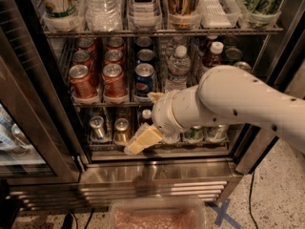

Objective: Pick pepsi can from top shelf of fridge

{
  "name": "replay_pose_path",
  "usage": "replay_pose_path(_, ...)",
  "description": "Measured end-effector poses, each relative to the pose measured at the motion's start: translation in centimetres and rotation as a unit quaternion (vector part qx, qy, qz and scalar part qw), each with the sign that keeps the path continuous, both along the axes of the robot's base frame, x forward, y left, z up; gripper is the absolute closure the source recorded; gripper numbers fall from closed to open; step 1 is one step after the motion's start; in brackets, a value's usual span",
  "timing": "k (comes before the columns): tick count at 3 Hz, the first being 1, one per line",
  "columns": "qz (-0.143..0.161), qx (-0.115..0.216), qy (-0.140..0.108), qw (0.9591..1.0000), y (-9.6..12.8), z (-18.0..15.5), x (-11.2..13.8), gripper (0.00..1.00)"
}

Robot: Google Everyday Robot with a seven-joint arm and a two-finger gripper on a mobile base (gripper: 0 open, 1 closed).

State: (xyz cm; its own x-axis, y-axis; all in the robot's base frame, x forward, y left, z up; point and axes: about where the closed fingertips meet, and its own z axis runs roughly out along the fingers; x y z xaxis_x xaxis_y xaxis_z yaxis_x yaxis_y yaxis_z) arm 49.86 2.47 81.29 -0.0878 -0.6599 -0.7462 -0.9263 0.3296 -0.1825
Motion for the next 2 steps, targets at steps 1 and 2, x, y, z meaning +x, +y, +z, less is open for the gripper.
replay_pose_path(1,0.002,-0.001,0.006,1.0,0.02,-0.16,-0.3,0.0)
replay_pose_path(2,-0.005,0.014,0.001,0.9999,0.53,-0.38,-0.6,0.0)
